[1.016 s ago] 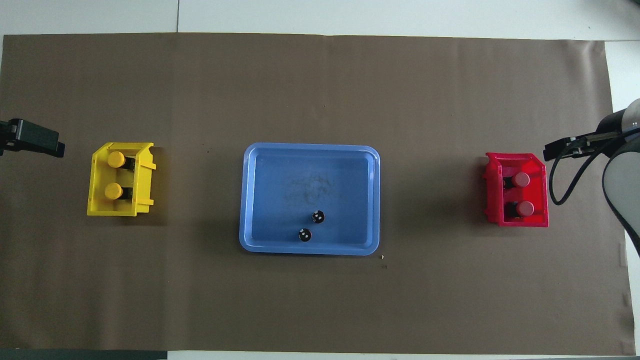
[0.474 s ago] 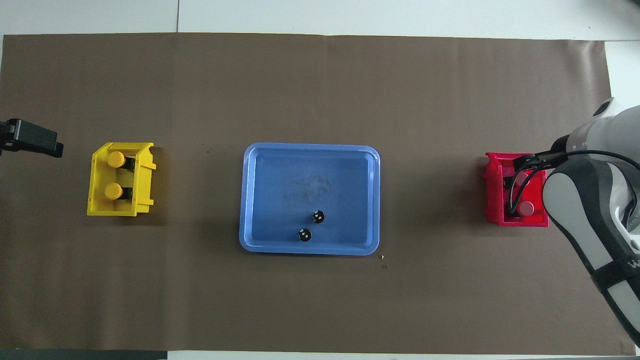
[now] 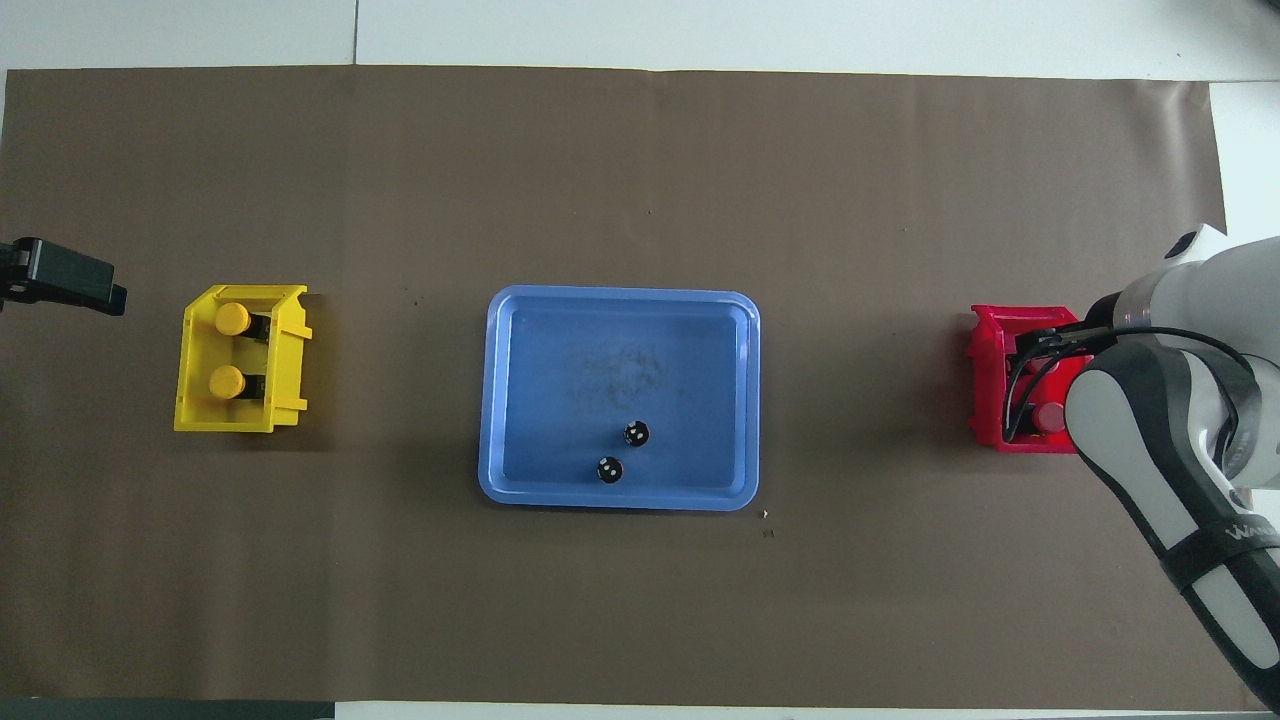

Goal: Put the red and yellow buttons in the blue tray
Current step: 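Reach into the red bin and grasp a red button with the right gripper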

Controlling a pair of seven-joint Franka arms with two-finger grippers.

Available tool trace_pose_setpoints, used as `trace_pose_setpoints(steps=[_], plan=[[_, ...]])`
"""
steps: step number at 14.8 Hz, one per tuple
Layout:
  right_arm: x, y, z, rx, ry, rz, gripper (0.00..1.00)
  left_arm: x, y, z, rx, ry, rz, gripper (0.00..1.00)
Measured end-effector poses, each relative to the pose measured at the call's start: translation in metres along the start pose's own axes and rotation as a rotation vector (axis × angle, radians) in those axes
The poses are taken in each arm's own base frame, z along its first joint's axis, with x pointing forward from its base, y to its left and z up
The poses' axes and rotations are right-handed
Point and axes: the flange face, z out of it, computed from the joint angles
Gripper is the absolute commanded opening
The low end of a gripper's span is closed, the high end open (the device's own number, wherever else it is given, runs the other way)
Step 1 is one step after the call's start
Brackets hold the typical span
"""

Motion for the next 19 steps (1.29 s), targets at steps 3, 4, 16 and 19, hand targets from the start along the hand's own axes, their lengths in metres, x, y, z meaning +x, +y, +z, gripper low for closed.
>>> trace_pose_setpoints(steps=[3,4,16,19], plan=[[-0.004,-0.001,0.004,0.001,0.000,0.000,0.66,0.000,0.000,0.000,0.000,0.000,0.000,1.00],[-0.005,-0.001,0.006,0.001,0.002,0.000,0.65,0.000,0.000,0.000,0.000,0.000,0.000,1.00],[-0.016,0.003,0.020,-0.004,0.029,0.011,0.56,0.000,0.000,0.000,0.000,-0.001,0.000,1.00],[-0.019,0.002,0.025,-0.003,0.027,0.011,0.39,0.000,0.000,0.000,0.000,-0.001,0.000,1.00]])
